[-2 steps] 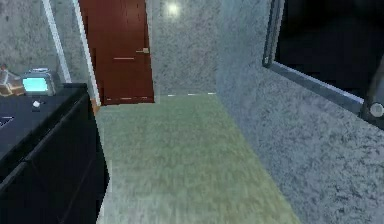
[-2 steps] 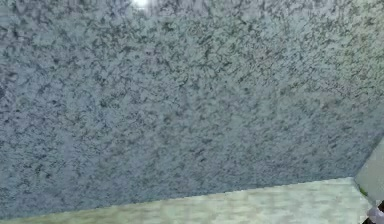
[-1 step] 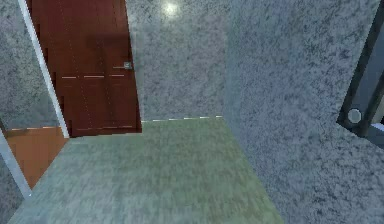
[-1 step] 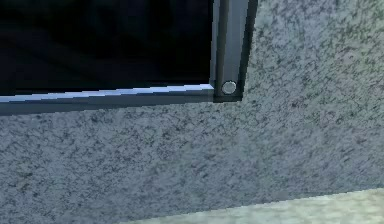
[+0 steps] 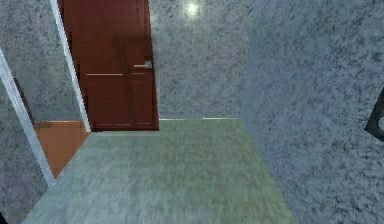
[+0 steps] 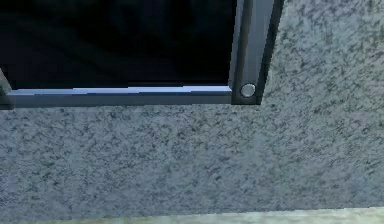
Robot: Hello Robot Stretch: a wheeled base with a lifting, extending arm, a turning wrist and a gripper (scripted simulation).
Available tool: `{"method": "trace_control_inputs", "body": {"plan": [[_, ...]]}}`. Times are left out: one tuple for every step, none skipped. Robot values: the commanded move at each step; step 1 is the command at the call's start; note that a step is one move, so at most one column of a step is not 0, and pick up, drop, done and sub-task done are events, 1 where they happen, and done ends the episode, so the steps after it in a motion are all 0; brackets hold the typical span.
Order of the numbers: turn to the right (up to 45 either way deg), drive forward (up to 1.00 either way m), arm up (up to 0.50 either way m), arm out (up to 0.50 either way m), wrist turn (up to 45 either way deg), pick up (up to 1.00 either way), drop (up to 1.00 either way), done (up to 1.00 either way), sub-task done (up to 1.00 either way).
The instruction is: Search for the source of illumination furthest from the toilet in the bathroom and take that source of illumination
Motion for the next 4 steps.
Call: {"method": "trace_control_inputs", "body": {"plan": [[0.0, 0.80, 0.00, 0.00, 0.0, 0.00, 0.00, 0.00, 0.00], [-45.0, 0.00, 0.00, 0.00, 0.0, 0.00, 0.00, 0.00, 0.00], [-42.0, 0.00, 0.00, 0.00, 0.0, 0.00, 0.00, 0.00, 0.00], [0.0, 0.25, 0.00, 0.00, 0.0, 0.00, 0.00, 0.00, 0.00]]}}
